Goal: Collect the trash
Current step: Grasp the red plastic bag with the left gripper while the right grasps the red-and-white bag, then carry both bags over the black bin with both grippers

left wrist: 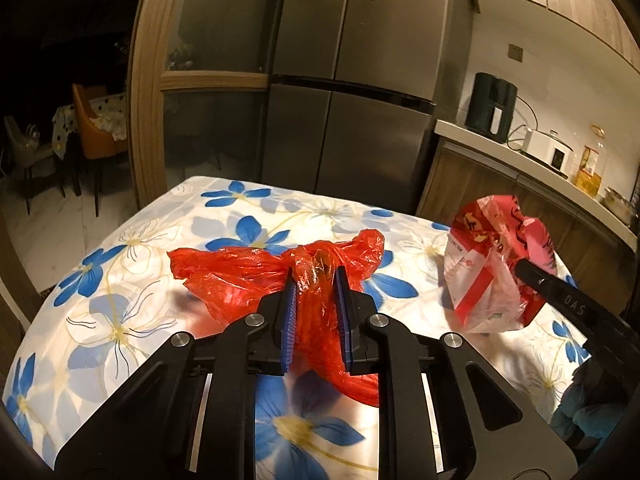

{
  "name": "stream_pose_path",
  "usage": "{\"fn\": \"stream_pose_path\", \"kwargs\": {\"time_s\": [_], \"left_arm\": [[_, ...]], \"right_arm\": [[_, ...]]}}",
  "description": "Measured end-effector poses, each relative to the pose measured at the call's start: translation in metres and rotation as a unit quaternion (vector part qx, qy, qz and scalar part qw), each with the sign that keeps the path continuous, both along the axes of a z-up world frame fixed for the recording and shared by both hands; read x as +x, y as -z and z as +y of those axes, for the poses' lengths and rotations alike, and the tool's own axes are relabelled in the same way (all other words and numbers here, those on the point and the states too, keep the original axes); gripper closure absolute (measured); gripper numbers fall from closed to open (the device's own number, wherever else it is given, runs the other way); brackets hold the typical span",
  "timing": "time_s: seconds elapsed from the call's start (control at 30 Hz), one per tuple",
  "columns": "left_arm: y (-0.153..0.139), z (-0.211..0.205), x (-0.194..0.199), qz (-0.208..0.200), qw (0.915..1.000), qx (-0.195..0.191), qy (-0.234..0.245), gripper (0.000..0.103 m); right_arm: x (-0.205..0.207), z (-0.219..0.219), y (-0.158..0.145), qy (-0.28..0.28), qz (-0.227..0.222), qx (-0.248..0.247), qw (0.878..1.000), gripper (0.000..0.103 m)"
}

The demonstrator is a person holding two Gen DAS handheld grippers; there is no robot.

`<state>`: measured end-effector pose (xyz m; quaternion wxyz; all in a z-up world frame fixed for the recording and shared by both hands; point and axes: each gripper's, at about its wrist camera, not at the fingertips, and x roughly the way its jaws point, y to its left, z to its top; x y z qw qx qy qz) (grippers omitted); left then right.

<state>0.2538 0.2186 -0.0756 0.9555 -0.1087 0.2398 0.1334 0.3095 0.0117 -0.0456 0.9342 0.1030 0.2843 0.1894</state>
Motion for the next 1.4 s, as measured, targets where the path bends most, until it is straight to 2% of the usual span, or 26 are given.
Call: {"fn": "stream_pose_path", "kwargs": {"time_s": [0.23, 0.53, 0.93, 1.23, 1.4], "left_arm": [[-0.01, -0.03, -0.009, -0.008, 0.9997, 0.019, 0.015, 0.087], [-0.021, -0.074, -0.019, -0.013, 0.9988, 0.021, 0.042, 0.087], [-0.048, -0.161, -0.027, -0.038, 0.9935, 0.035, 0.101, 0.087], [-0.058, -0.241, -0.023, -0.05, 0.984, 0.035, 0.167, 0.087], [-0.065, -0.298, -0.022, -0.058, 0.9741, 0.039, 0.215, 0.087]], "right_arm": [[-0.023, -0.03, -0.018, 0.008, -0.024, 0.005, 1.0, 0.1], [-0.053, -0.081, -0.042, 0.033, -0.055, 0.01, 0.998, 0.1], [-0.091, -0.167, -0.06, 0.086, -0.085, 0.011, 0.993, 0.101], [-0.115, -0.239, -0.064, 0.148, -0.102, 0.001, 0.984, 0.101], [-0.127, -0.285, -0.064, 0.195, -0.11, -0.009, 0.975, 0.101]]}}
